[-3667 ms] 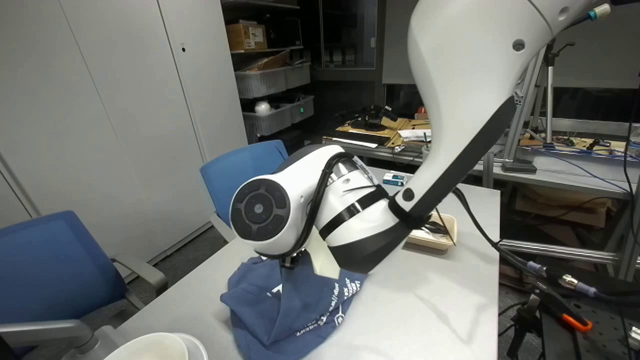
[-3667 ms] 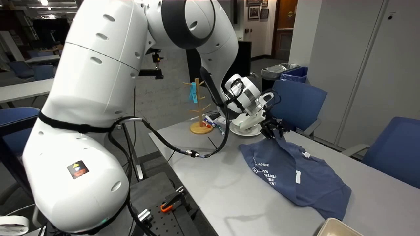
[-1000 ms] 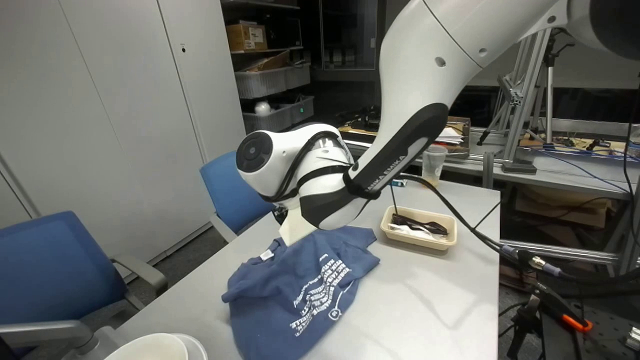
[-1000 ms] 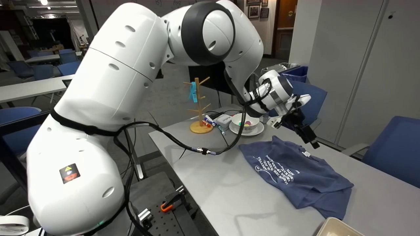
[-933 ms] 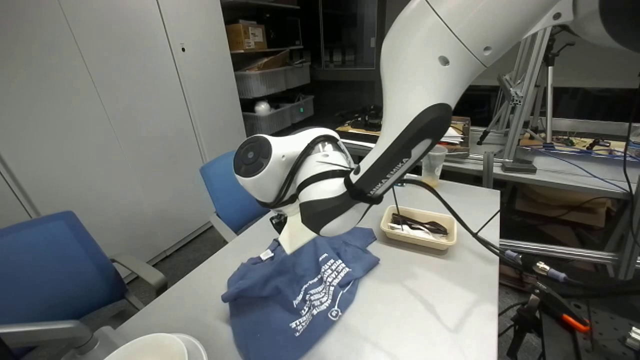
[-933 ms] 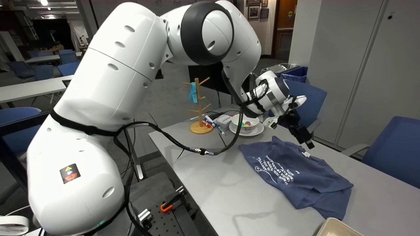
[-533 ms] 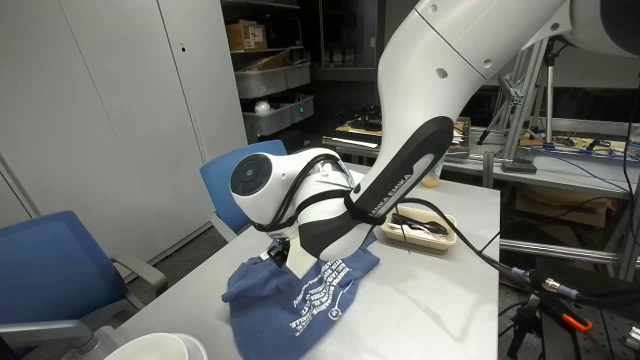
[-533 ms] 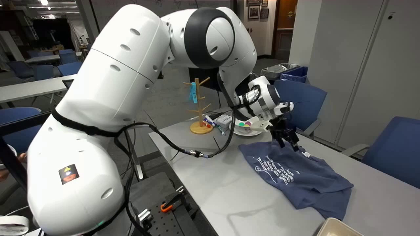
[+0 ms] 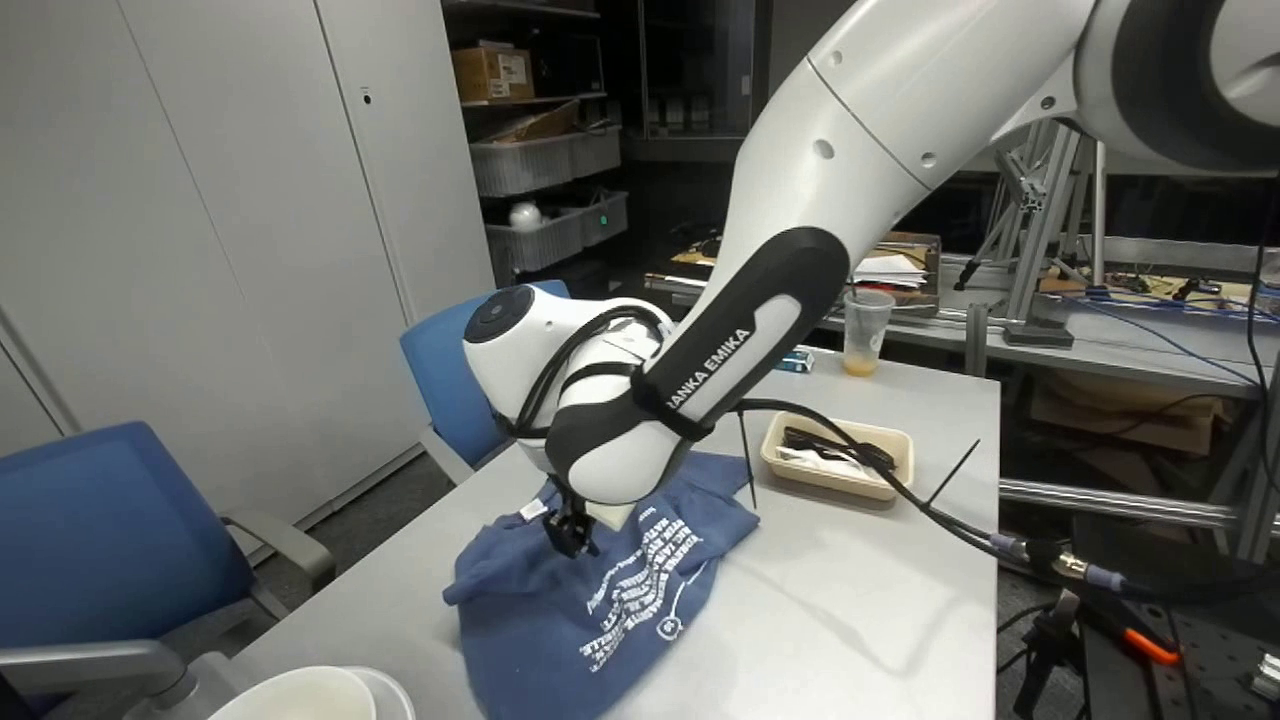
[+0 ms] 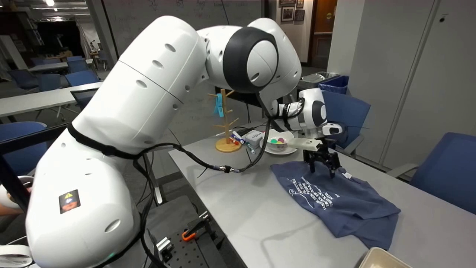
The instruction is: Fold the T-shit on the table
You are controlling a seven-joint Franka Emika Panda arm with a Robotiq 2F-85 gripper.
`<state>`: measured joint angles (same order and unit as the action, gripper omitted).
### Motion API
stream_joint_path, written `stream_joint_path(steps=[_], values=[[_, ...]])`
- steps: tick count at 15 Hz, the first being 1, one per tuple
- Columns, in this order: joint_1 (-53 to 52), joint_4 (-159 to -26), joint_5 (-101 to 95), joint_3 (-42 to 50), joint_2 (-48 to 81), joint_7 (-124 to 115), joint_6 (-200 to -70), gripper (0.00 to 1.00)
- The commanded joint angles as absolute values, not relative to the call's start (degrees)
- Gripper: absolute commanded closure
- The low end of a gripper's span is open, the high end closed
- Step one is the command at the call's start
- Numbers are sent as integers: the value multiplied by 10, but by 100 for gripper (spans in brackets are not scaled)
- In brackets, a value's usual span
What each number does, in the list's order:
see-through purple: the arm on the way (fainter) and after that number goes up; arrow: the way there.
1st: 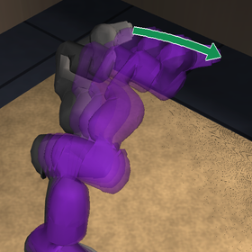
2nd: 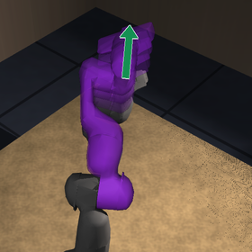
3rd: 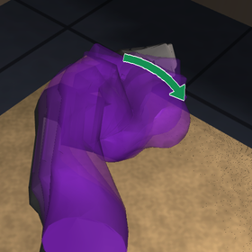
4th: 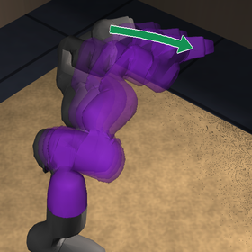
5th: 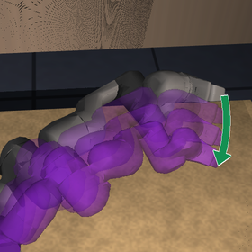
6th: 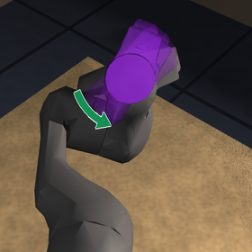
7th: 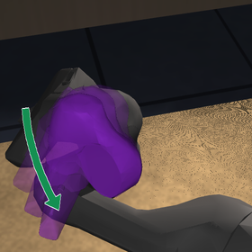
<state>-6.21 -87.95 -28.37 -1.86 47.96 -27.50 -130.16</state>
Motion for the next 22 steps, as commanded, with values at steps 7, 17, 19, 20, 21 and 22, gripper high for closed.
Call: stream_joint_path(steps=[7, 17, 19, 20, 21, 22], values=[[-93, -714, -137, 30, 612, -205, -1272, 0], [-119, -695, -115, 70, 665, -305, -1270, 0], [-113, -716, -101, 62, 655, -292, -1273, 0], [-114, -729, -99, 64, 649, -292, -1279, 0], [-112, -742, -97, 62, 641, -287, -1284, 0], [-112, -751, -95, 63, 637, -287, -1287, 0]])
